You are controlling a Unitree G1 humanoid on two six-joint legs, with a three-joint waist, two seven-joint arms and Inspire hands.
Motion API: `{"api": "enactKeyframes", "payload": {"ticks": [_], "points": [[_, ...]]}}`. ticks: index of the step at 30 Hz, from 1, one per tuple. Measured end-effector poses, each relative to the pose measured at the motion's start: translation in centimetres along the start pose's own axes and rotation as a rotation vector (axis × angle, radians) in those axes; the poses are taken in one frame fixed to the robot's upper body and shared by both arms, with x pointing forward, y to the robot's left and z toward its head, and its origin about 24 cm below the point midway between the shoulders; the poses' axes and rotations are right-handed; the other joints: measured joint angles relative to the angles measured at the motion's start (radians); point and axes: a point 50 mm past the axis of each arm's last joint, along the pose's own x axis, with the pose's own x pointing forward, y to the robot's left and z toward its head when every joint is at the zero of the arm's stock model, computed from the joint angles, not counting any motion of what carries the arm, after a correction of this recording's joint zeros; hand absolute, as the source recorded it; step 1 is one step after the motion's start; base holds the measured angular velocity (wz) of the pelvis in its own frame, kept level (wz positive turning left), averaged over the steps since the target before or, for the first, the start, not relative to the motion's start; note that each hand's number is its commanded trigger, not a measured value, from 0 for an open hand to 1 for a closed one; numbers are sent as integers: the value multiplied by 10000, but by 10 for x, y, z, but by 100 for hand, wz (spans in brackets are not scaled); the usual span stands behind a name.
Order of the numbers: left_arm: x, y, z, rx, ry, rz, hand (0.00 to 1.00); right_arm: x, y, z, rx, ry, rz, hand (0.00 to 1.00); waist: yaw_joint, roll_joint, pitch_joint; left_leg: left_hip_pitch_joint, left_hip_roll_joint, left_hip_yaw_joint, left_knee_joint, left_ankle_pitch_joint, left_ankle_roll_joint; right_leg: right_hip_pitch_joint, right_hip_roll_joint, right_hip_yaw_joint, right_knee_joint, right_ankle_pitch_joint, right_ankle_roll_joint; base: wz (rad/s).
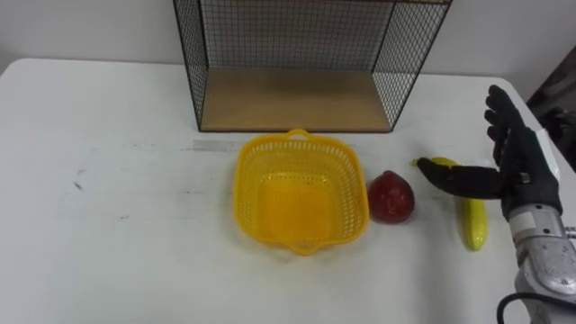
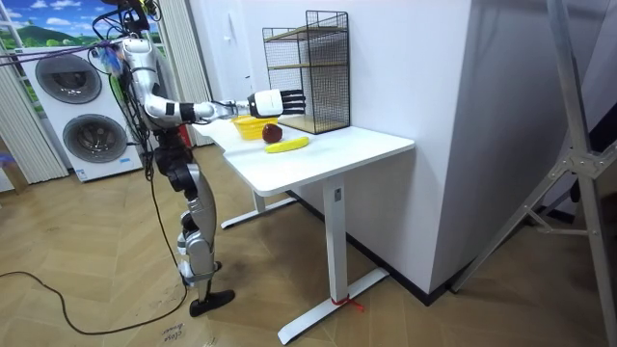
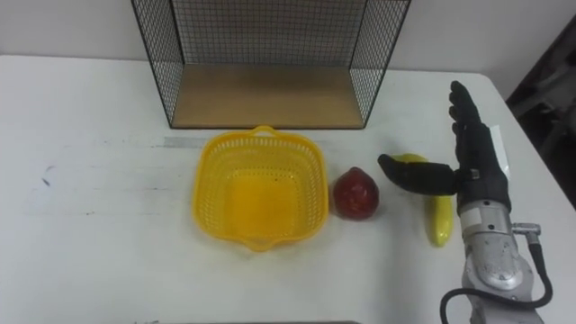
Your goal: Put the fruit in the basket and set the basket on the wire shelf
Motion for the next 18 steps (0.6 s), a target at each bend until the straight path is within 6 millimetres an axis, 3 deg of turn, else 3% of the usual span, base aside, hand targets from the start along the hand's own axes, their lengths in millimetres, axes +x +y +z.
{"api": "enactKeyframes", "payload": {"ticks": [6,18], "points": [[0,0,-2,50,35,67,0,-10,6,13,-515,-601,329,0,-32,10,-8,-20,11,6,-3,-5,-7,3,4,-46,7,0,0,0],[0,1,0,139,-20,306,0,-18,17,15,-883,-741,1113,0,-62,51,-17,-49,14,54,24,-6,-6,-8,17,38,146,5,-6,-1]]}}
